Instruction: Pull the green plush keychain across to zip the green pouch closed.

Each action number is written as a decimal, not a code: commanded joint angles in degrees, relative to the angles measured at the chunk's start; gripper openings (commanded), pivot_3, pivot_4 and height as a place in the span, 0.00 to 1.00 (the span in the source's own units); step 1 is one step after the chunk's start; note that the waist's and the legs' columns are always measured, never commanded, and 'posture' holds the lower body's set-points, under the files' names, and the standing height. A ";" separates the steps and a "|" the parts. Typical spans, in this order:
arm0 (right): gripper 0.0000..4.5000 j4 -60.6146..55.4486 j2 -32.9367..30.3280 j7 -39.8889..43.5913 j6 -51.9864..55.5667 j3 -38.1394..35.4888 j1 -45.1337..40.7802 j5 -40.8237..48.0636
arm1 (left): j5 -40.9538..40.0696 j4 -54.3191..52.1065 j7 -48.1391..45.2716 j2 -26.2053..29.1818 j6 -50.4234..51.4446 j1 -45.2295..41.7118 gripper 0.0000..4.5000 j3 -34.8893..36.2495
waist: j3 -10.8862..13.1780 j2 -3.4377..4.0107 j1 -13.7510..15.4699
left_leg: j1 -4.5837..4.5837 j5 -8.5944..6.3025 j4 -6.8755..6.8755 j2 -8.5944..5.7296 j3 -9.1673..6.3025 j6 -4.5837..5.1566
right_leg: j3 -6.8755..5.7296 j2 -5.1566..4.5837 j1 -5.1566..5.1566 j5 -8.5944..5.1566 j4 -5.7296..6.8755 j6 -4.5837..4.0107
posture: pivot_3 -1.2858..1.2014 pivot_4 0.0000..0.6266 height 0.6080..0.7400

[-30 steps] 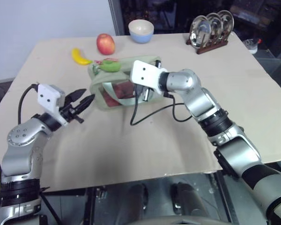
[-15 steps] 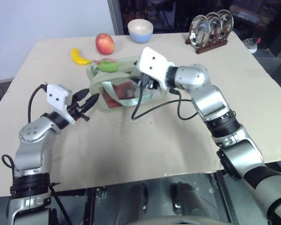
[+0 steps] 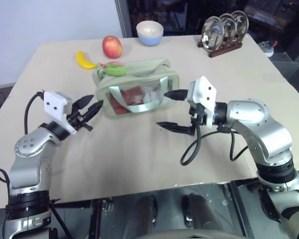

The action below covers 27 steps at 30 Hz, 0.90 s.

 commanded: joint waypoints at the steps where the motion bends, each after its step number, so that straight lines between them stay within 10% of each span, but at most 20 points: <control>1: 0.98 -3.22 -0.12 -2.26 0.10 -1.53 0.20 2.12 | 0.50 1.40 -0.76 0.54 -1.22 -1.64 0.40 -0.14 | 0.00 0.00 0.04 | 0.00 0.00 0.00 0.00 -0.01 0.00 | -0.01 0.00 0.00 0.00 0.00 0.00 | 0.52 0.24 0.95; 6: 1.00 -3.20 -0.19 -4.80 -0.56 -1.51 -0.12 2.84 | 0.83 3.05 -1.75 0.40 -1.53 -2.93 0.02 -0.61 | 0.00 -0.01 0.22 | 0.00 0.00 0.01 -0.02 0.01 0.00 | -0.01 -0.01 0.02 0.00 -0.02 0.01 | 0.52 0.24 0.95; 27: 1.00 52.46 21.31 -12.94 -20.61 11.38 -38.20 -16.88 | 2.40 1.85 -1.31 -0.05 -3.81 -2.35 0.02 -1.62 | -0.02 -0.05 0.12 | -0.01 0.09 -0.06 -0.16 -0.04 -0.17 | -0.26 -0.07 -0.02 0.00 -0.10 0.00 | 0.52 0.24 0.95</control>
